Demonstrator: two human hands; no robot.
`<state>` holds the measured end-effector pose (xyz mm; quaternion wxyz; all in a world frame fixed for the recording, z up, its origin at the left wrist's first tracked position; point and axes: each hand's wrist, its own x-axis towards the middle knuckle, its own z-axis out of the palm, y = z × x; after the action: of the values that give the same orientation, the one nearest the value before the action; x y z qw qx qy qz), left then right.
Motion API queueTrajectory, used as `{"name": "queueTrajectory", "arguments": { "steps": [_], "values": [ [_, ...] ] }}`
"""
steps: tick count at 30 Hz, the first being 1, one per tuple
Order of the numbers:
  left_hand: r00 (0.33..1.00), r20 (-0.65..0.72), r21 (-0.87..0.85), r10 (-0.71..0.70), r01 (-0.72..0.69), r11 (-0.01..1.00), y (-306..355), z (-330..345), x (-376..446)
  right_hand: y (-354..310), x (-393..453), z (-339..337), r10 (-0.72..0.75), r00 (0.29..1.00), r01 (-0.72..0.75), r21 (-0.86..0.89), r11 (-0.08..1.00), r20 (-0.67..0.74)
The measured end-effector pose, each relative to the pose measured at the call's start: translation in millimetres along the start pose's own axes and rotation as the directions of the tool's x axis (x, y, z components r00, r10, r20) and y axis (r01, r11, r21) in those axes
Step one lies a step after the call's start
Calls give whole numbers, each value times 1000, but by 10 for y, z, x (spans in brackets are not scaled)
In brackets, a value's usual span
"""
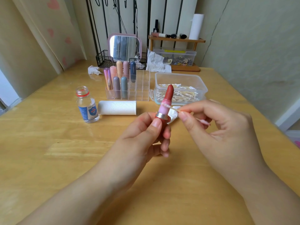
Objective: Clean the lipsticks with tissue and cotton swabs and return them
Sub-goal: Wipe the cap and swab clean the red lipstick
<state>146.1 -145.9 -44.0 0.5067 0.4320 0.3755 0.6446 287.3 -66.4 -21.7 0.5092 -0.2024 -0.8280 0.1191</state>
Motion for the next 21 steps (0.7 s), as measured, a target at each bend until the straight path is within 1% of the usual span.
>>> {"name": "queueTrajectory", "arguments": {
  "steps": [2, 5, 9, 11, 14, 19, 21],
  "values": [
    [1000, -7, 5, -4, 4, 1000, -12, -2, 7, 1, 6, -5, 8, 1000, -8, -4, 1000, 0],
    [1000, -9, -13, 0, 0, 1000, -8, 10, 12, -16, -7, 17, -21, 998, 21, 0, 1000, 58],
    [999, -40, -45, -8, 6, 999, -4, 19, 15, 5, 14, -23, -3, 1000, 3, -16, 1000, 8],
    [999, -47, -62, -12, 9, 998, -6, 18, 15, 7, 17, -32, 0, 1000, 0, -14, 1000, 14],
    [1000, -22, -106, -7, 5, 994, 7, 27, 13, -22, -7, -9, -18, 998, 18, 5, 1000, 66],
    [1000, 5, -165, -1, 1, 986, 19, 54, -1, -2, 11, -30, 3, 1000, -3, 5, 1000, 21],
    [1000, 16, -188, -7, 10, 982, 32, 62, -4, -13, 2, -25, -7, 998, 6, 21, 1000, 55]
  ]
}}
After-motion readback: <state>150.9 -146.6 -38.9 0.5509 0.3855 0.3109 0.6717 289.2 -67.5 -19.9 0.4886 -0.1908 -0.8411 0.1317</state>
